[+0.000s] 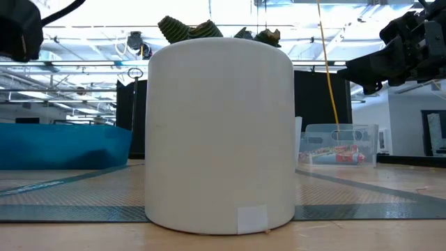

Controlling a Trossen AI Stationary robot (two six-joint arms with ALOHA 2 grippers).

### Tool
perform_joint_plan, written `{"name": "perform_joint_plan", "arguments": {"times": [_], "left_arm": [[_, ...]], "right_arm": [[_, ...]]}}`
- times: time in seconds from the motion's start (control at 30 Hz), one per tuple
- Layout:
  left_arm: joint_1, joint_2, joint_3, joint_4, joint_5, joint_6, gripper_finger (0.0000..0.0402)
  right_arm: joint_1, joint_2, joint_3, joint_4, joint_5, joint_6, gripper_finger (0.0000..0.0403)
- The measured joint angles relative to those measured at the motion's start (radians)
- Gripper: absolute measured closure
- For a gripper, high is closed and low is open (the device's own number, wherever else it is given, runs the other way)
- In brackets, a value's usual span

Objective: Pick and place Granola Bars by type
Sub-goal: Put the orange granola bar into the blue bin

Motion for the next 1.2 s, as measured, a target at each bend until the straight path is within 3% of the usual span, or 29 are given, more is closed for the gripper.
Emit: {"name": "perform_joint_plan", "arguments": {"times": [0.37, 0.63, 0.77, 0.9, 1.2], "left_arm": [[-0.052, 0.002, 0.0, -0.001, 0.085, -0.294, 0.0213], [-0.055, 0.002, 0.063, -0.01, 0.181, -0.331, 0.0213], [-0.056, 0.002, 0.16, -0.172, 0.173, -0.34, 0.0213], [-0.075, 0.001, 0.223, -0.355, 0.082, -0.379, 0.0213], [-0.089, 0.001, 0.212, -0.468, 0.049, -0.545, 0.0213]], "right_arm": [[0.0, 0.0, 0.0, 0.0, 0.0, 0.0, 0.0227], [0.0, 0.0, 0.0, 0.0, 0.0, 0.0, 0.0227], [0.0, 0.0, 0.0, 0.0, 0.0, 0.0, 0.0227], [0.0, 0.0, 0.0, 0.0, 0.0, 0.0, 0.0227], [0.0, 0.0, 0.0, 0.0, 0.0, 0.0, 0.0227]]}}
